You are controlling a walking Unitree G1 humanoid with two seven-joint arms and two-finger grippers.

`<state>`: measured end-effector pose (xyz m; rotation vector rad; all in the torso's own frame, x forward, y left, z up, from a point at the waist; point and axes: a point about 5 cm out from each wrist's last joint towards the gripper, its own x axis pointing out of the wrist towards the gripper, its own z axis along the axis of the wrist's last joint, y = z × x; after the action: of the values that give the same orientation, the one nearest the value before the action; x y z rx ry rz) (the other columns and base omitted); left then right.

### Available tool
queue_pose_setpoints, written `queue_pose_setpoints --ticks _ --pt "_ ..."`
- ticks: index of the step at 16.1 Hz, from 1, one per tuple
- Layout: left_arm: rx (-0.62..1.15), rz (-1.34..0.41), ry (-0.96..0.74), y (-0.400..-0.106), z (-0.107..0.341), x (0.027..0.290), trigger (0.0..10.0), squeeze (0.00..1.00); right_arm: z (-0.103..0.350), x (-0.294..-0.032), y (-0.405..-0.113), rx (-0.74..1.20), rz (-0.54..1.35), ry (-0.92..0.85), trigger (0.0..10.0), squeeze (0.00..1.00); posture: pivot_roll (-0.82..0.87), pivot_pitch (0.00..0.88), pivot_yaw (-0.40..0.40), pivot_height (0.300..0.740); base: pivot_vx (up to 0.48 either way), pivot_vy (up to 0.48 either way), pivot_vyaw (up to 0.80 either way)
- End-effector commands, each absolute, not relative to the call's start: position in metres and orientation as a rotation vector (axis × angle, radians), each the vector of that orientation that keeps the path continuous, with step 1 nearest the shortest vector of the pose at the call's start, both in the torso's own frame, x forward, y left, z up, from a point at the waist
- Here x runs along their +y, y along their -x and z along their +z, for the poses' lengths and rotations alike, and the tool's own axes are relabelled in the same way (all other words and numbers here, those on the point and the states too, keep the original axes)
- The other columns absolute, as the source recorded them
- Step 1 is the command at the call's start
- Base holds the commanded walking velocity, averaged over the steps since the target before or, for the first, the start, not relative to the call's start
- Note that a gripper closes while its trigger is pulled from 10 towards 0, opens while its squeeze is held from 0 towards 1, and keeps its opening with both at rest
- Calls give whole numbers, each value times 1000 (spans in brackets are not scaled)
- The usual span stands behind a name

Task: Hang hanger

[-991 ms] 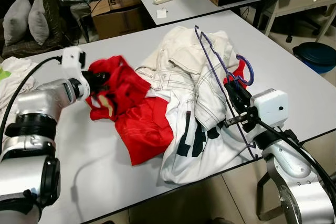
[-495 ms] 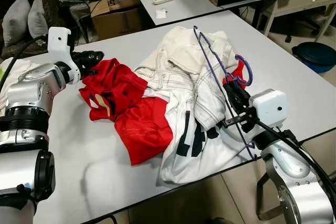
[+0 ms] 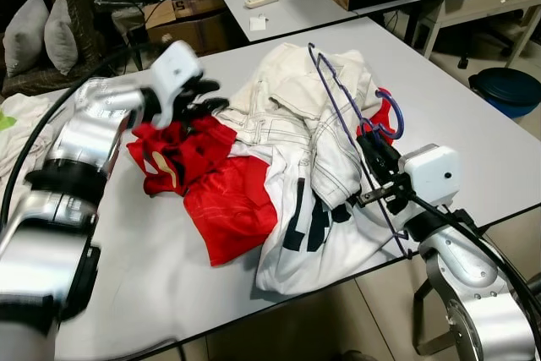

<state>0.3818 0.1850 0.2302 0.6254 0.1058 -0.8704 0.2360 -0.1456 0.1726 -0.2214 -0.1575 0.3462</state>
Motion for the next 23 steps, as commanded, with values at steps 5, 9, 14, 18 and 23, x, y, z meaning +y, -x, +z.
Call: queue_pose_setpoints --ticks 5,9,14,18,23 --pt "292 -1010 -855 -385 230 183 10000 0 170 -140 -236 -151 383 203 10000 0 27 0 130 740 0 0 0" --pt "383 -944 -1025 -391 229 194 10000 0 168 -139 -235 -135 399 200 10000 0 23 0 129 740 0 0 0" --pt "456 -912 -1079 -391 215 204 10000 0 167 -140 -234 -126 403 201 10000 0 14 0 130 740 0 0 0" --pt "457 -909 -1081 -390 209 205 8824 0 169 -143 -233 -126 399 204 10000 0 7 0 128 740 0 0 0" --pt "266 -985 -979 -390 218 188 0 0 169 -144 -233 -125 397 205 10000 0 6 0 127 740 0 0 0"
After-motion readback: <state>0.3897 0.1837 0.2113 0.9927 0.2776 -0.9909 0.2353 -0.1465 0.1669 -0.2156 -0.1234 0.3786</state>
